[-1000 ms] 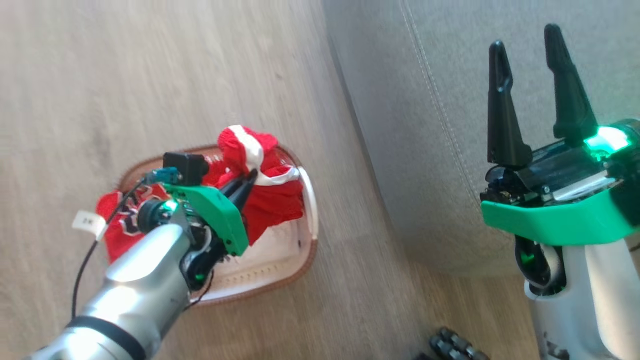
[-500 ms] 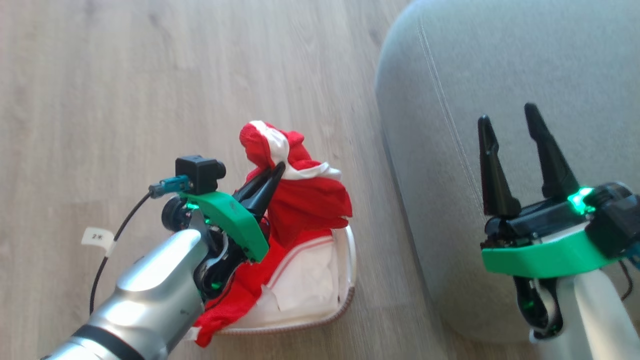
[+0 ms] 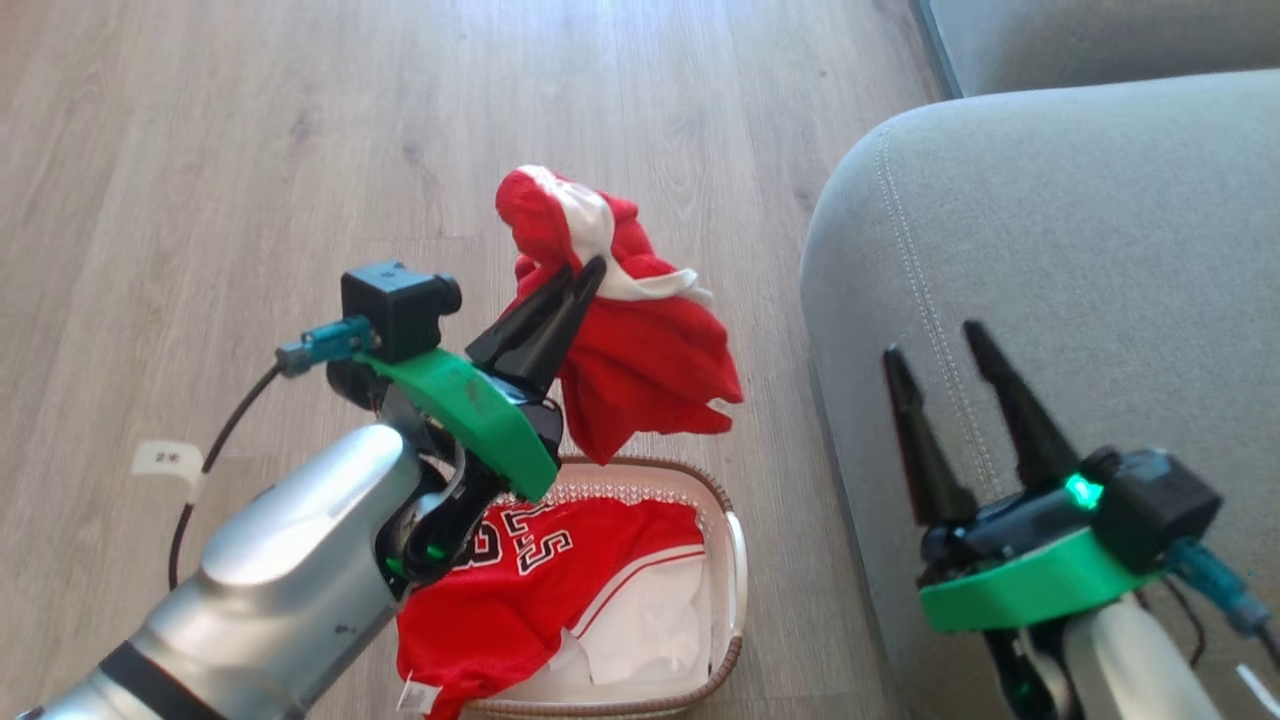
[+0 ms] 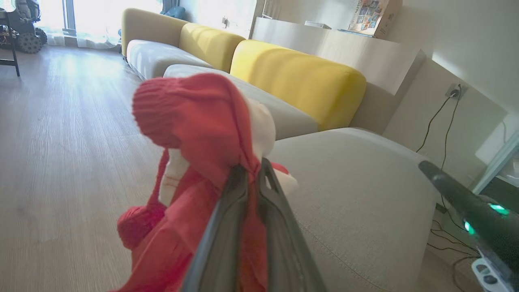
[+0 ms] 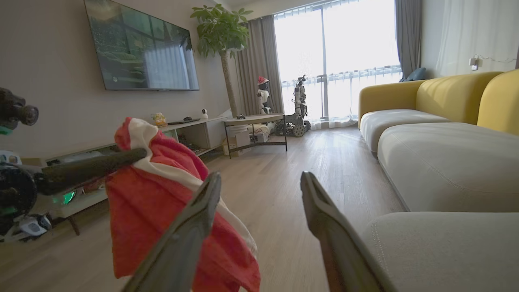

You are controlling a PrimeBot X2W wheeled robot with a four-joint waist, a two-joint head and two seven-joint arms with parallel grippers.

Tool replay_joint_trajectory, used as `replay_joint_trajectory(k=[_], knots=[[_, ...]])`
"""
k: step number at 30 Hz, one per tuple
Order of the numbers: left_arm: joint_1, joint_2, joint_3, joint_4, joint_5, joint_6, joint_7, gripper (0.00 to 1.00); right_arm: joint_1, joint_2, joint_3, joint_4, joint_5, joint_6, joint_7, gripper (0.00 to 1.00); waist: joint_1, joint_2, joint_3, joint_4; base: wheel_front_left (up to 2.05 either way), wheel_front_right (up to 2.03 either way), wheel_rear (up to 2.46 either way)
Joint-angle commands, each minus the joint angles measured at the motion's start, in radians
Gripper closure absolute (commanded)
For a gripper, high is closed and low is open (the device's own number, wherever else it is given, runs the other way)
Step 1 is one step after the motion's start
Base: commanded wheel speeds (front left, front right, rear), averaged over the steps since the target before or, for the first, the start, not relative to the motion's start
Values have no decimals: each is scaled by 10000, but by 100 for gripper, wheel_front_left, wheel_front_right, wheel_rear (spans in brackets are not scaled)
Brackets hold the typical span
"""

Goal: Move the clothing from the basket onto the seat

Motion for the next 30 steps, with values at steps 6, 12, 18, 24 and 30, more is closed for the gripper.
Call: replay_joint_trajectory(k=[6, 12, 18, 24, 30], knots=[[-797, 648, 719, -1396, 49, 529, 261, 100, -85, -78, 717, -22, 291, 73, -49, 0, 1, -1, 22, 43, 0, 0, 0], [-821, 746, 778, -1905, 47, 794, 377, 100, -424, -307, 1291, 310, 370, 73, 8, 0, 1, -1, 123, 32, 0, 0, 0], [-881, 758, 757, -2068, 67, 873, 451, 100, -873, -527, 2040, 782, 327, 73, 150, 0, 1, -1, 147, 25, 0, 0, 0], [-1037, 610, 668, -2151, 68, 837, 566, 100, -1661, -644, 2923, 1854, -309, 73, 311, 0, 1, -1, 169, 164, 0, 0, 0], [-1157, 339, 535, -2176, -12, 702, 670, 100, -2509, -477, 3273, 3162, -747, 73, 201, 0, 1, -1, 149, 429, 0, 0, 0]])
